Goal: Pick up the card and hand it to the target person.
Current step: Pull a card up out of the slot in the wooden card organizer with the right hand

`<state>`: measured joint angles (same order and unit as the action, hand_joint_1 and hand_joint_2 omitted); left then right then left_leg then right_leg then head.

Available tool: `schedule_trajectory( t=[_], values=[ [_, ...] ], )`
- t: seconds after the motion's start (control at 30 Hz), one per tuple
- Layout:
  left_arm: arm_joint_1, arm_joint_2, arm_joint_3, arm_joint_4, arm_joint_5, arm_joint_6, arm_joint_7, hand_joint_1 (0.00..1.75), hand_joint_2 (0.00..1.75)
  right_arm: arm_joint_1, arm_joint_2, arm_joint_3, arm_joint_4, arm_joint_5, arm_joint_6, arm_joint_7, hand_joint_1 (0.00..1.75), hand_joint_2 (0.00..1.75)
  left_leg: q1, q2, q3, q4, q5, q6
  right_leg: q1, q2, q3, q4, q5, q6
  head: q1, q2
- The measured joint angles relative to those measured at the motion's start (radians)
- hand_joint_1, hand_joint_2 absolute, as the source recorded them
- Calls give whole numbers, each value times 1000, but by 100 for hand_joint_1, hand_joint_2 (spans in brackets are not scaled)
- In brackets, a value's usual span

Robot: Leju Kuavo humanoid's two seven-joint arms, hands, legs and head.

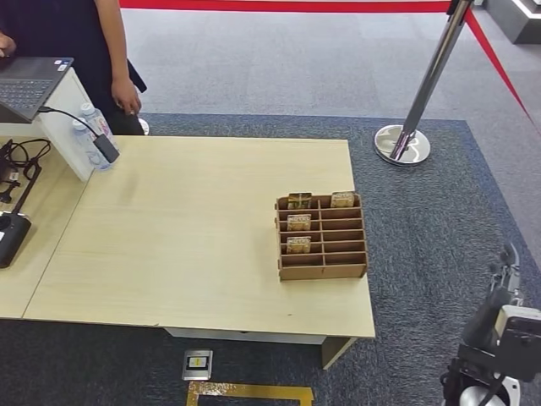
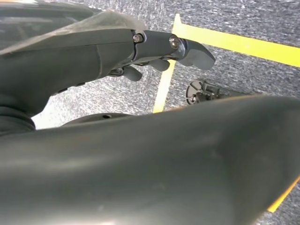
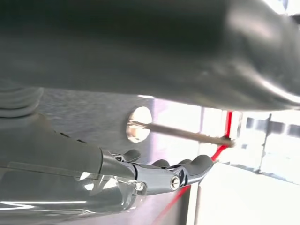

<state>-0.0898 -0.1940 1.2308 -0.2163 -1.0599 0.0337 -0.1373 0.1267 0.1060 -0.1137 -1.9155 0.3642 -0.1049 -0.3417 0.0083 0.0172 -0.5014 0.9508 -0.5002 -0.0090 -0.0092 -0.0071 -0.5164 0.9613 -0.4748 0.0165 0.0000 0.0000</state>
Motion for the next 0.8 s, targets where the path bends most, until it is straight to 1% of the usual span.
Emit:
schedule_trajectory(
  t=[0.1, 0.27, 0.33, 0.4, 0.47, 0.53, 0.63, 0.7, 0.8],
  values=[
    [-1, 9, -18, 2, -19, -10, -1, 0, 0, -65, -44, 55, 51, 77, -11, 42, 0, 175, 0, -1, 0, 0, 0, 0, 0, -2, 1, 0, -1, 0, 0, 0],
    [-3, 20, -42, 6, -43, -20, -6, 0, 0, -216, -137, 142, 204, 241, -82, 79, 0, 175, 0, -3, 1, 0, 0, 0, 0, -3, 2, 0, -1, 0, 0, 0],
    [-5, 25, -49, 8, -50, -24, -8, 0, 0, -283, -171, 183, 279, 338, -126, 84, 0, 175, 0, -2, 0, 0, 0, 0, 0, -3, 1, 0, -1, 0, 0, 0],
    [-7, 27, -53, 10, -55, -25, -10, 0, 0, -347, -191, 220, 348, 463, -184, 101, 0, 175, 0, -2, 0, 0, 0, 0, 0, -2, 1, 0, -1, 0, 0, 0],
    [-9, 29, -54, 12, -57, -25, -8, 0, 0, -426, -201, 263, 427, 577, -218, 135, 0, 175, 0, -2, 0, 0, 0, 0, 0, -2, 1, 0, -1, 0, 0, 0],
    [-10, 31, -52, 13, -55, -23, -6, 0, 0, -515, -209, 319, 521, 675, -231, 175, 0, 175, 0, -1, 0, 0, 0, 0, 0, -1, 1, 0, 0, 0, 0, 0],
    [-10, 34, -50, 15, -54, -22, -6, 0, 0, -613, -210, 380, 640, 752, -237, 213, 0, 175, 0, -1, 0, 0, 0, 0, 0, -1, 0, 0, 0, 0, 0, 0],
    [-9, 36, -52, 16, -56, -23, -7, 0, 0, -655, -205, 410, 705, 801, -246, 235, 0, 175, 0, -3, 0, 0, 0, 0, 0, -3, 1, 0, -1, 0, 0, 0],
    [-10, 39, -59, 17, -62, -26, -8, 0, 0, -688, -194, 443, 771, 869, -256, 272, 0, 175, 0, -5, 0, 0, 0, 0, 0, -5, 2, 0, -2, 0, 0, 0]
  ],
)
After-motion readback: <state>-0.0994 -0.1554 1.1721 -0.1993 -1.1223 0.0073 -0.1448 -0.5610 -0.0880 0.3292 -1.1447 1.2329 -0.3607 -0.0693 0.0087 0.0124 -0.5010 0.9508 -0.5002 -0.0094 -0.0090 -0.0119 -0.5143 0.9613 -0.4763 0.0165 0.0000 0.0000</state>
